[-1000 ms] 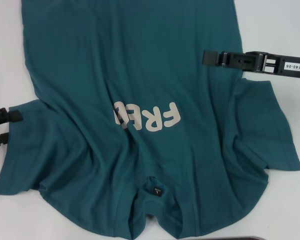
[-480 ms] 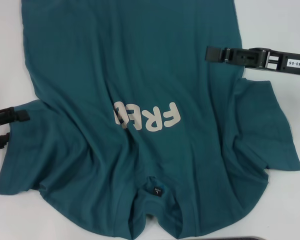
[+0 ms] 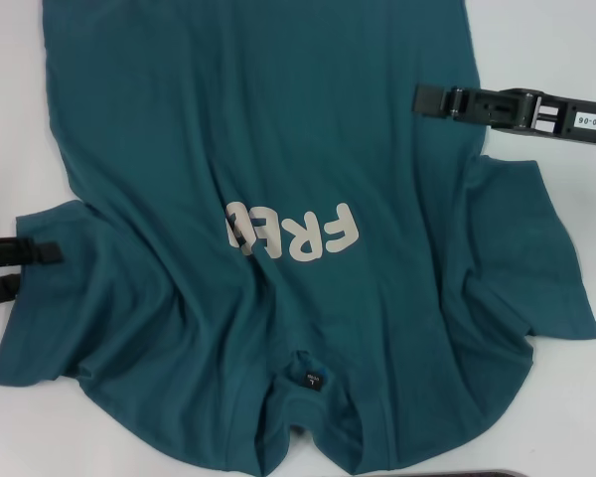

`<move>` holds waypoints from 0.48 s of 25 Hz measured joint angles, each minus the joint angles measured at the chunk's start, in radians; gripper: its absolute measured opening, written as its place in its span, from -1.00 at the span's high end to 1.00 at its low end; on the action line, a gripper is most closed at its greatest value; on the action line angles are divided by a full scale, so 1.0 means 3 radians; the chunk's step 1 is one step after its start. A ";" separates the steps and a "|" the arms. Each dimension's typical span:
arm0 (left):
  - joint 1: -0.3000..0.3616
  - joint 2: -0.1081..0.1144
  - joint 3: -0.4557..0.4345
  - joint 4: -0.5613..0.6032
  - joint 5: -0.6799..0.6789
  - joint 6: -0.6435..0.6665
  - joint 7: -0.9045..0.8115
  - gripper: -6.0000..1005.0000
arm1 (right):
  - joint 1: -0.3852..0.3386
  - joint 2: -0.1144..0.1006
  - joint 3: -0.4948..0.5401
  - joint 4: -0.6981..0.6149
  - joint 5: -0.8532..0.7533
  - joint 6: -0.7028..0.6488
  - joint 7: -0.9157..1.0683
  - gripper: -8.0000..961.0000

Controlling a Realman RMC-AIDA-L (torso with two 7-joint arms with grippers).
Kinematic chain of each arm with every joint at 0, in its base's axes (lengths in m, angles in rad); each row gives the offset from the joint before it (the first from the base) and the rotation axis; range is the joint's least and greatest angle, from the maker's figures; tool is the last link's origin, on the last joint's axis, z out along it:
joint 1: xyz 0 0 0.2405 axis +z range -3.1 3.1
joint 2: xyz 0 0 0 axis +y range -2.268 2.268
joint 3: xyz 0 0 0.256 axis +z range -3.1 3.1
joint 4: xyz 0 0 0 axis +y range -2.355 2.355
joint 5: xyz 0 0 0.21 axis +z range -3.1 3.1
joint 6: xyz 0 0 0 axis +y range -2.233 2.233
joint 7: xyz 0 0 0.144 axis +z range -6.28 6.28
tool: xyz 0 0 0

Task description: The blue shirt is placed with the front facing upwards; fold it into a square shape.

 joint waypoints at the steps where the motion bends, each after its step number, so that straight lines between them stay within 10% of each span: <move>1: 0.0000 -0.0001 -0.0004 0.0000 0.0001 0.0000 0.0000 -0.40 | 0.0000 0.0000 0.0003 0.0000 0.0000 0.0000 0.0000 -0.87; 4: 0.0000 -0.0001 -0.0019 0.0000 0.0000 0.0001 -0.0001 -0.19 | 0.0000 0.0000 0.0009 0.0002 0.0000 0.0000 0.0000 -0.87; 6: 0.0000 0.0000 -0.0026 -0.0003 -0.0012 0.0019 -0.0002 0.35 | 0.0000 0.0000 0.0013 0.0004 0.0000 0.0000 0.0000 -0.87; 12: 0.0003 0.0013 -0.0032 -0.0006 -0.0017 0.0061 -0.0003 0.79 | 0.0000 0.0000 0.0025 0.0007 0.0000 -0.0012 0.0000 -0.87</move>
